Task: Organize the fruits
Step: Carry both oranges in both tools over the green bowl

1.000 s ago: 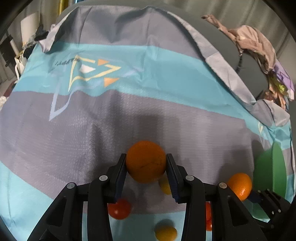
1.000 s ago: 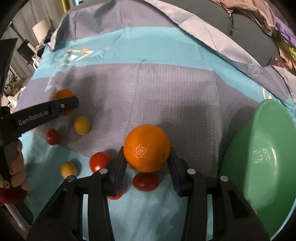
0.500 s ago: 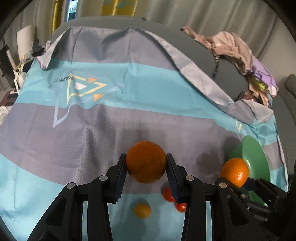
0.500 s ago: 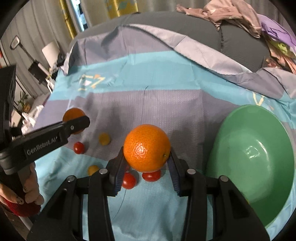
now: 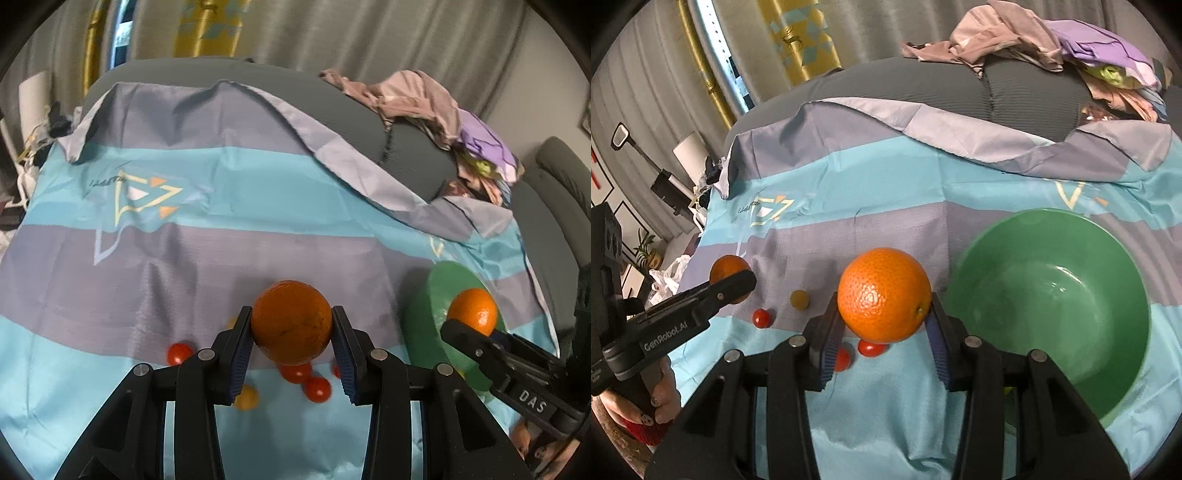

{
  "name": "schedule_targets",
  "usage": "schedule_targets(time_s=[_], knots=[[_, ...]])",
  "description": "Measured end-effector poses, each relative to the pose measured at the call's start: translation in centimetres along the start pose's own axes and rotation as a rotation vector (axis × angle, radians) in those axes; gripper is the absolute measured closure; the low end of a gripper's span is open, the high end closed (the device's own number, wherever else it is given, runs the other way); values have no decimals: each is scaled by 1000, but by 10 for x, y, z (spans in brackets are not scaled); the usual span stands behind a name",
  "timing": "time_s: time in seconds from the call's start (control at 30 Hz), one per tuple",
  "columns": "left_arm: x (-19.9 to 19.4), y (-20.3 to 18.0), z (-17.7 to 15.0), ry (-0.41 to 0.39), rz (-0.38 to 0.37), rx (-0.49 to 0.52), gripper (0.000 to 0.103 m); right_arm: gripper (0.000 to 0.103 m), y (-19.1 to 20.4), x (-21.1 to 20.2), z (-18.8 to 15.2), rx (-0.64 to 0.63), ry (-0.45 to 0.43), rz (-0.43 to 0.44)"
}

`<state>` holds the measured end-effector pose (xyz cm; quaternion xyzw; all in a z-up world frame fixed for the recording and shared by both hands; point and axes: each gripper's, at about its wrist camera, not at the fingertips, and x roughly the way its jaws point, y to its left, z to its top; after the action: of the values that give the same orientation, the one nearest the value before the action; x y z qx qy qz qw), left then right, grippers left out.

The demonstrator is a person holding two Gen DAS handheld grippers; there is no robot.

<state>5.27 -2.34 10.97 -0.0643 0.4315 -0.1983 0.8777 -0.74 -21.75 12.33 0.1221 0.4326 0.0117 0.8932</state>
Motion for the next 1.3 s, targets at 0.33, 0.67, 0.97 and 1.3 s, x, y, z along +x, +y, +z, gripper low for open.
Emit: schedule_targets(time_s=[0.33,0.67,0.97,1.3], knots=[[-13,-33,-9,-31,-45,76,62,60,-35,-27,-10,87,-50,1],[-5,-81,-13,-14,-103,115,62,60,-77,-49,-3,192,-116,-65],[9,-124,-19,11,-127,162,62,60,-105,-60,-4,248,-135,-111],[33,-161,-29,81,-207,196,62,59,-120,-67,-8,271,-134,-99]])
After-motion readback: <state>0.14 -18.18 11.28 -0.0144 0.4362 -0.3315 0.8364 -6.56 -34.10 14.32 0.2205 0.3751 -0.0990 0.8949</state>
